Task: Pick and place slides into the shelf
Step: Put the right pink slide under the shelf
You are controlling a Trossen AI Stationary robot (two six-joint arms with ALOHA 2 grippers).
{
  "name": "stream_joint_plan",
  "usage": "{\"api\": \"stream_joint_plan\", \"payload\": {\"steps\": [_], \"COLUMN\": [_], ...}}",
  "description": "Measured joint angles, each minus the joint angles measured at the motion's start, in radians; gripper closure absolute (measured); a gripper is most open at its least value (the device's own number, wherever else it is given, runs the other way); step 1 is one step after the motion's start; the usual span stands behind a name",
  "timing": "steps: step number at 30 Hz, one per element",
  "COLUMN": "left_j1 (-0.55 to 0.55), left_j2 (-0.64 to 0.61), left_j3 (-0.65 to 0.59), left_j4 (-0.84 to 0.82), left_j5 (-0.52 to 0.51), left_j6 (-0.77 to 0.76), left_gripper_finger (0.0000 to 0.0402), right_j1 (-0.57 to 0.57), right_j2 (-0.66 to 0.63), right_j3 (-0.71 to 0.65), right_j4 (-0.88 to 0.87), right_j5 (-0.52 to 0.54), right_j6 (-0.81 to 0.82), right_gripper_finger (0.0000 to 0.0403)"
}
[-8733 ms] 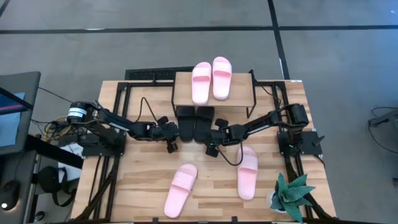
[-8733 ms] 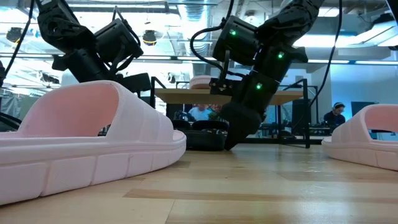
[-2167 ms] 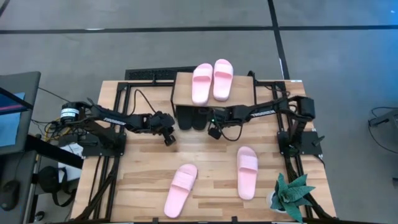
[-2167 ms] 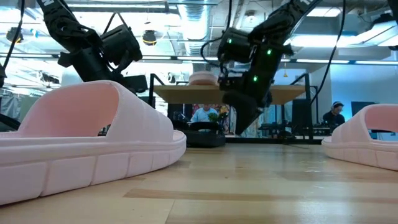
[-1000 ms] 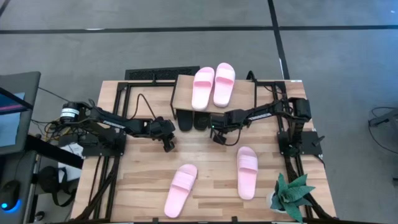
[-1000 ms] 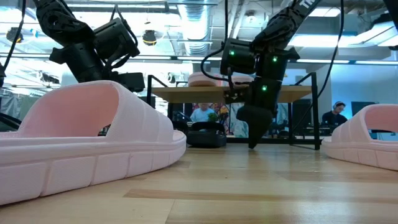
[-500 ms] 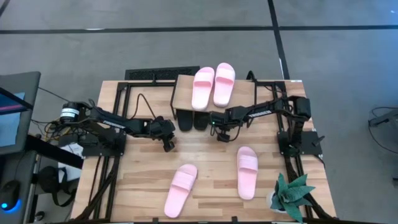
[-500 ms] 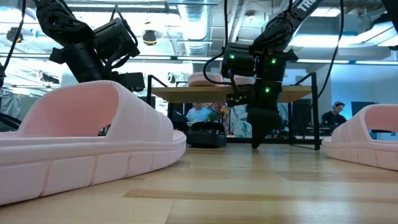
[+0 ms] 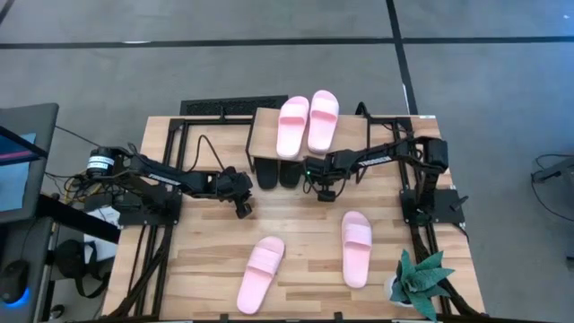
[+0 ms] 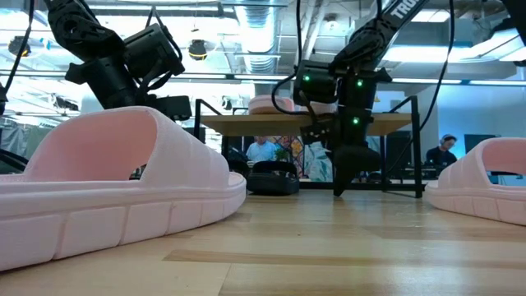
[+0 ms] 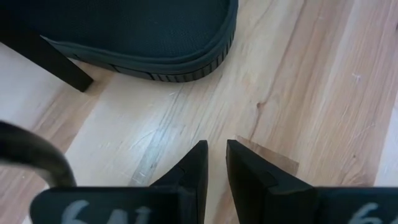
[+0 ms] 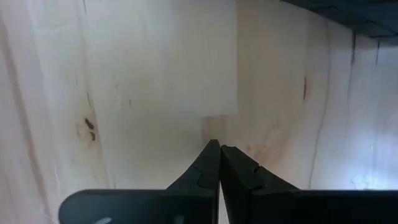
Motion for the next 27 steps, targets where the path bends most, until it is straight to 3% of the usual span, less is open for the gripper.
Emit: {"api": "stream_joint_plan", "payload": {"steps": [27], "left_j1": [0.000], "left_j2": [0.000], "left_j3": [0.000], "left_j4": [0.035], "left_j5": [-0.030], "left_j6": [0.011], "left_gripper_finger": [0.0354], "right_j1": [-0.087], "right_j2": [0.001], "right_j3": [-0.002], "right_j4": [0.025], "right_j5": [0.000], "right_j6": [-0.077], "right_gripper_finger": [0.0402]}}
